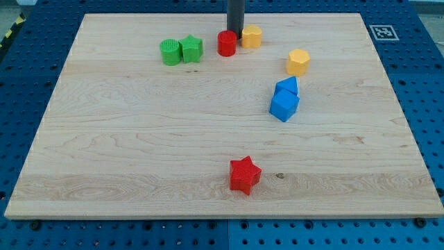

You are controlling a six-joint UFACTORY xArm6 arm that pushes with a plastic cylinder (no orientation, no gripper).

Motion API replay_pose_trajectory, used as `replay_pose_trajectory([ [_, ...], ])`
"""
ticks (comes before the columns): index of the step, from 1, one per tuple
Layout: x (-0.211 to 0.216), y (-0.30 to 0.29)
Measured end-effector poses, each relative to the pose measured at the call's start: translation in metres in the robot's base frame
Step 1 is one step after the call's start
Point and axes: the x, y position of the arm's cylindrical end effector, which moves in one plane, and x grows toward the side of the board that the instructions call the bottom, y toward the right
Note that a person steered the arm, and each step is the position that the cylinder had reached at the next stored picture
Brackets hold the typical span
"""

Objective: Move the red circle towards the bottom of the board

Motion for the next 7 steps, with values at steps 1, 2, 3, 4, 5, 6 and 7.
replay_pose_trajectory([
  [1, 0.026, 0.000],
  [2, 0.055, 0.000],
  [3, 0.071, 0.000],
  [4, 0.068, 0.000],
  [5, 0.068, -0.002],
  [6, 0.063, -0.002],
  [7, 0.055, -0.010],
])
